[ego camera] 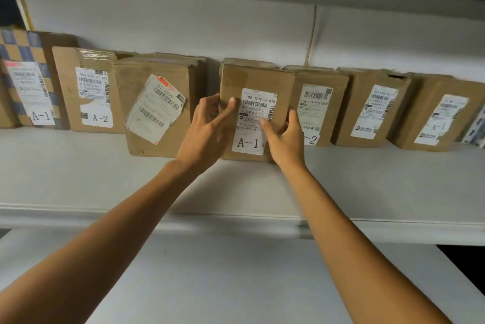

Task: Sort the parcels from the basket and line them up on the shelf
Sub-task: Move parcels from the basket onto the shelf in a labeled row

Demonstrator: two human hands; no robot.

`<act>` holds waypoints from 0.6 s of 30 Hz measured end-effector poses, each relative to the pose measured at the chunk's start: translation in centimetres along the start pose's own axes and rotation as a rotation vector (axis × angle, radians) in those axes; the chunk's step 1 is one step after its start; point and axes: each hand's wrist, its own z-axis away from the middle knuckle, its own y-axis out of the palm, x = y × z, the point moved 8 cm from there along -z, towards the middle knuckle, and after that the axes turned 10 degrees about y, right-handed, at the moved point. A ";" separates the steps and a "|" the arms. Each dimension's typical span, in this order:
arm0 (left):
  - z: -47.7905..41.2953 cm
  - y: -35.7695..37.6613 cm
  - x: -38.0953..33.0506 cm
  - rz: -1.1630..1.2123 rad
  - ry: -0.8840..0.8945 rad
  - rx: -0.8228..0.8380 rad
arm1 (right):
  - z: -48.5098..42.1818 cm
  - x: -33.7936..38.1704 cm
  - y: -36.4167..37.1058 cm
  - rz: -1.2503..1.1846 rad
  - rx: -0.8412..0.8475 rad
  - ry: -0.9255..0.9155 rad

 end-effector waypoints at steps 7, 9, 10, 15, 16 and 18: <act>1.1 -0.2 -1.0 0.092 -0.108 0.083 | 1.3 -1.3 -1.2 0.051 -0.024 0.168; 1.9 -0.2 -1.4 0.111 -0.117 0.143 | 2.2 -1.5 -1.6 0.051 -0.017 0.207; 2.3 -0.3 -1.4 0.121 -0.128 0.164 | 2.6 -1.5 -1.6 0.044 0.007 0.222; 4.1 0.0 -0.9 0.173 -0.294 0.319 | 4.2 -0.8 -2.8 0.133 0.194 0.230; 3.9 -0.1 -1.1 0.177 -0.305 0.335 | 4.6 -0.8 -3.3 0.150 0.215 0.228; 3.4 -1.1 -1.7 0.135 -0.327 0.322 | 5.6 -0.8 -4.5 0.184 0.234 0.209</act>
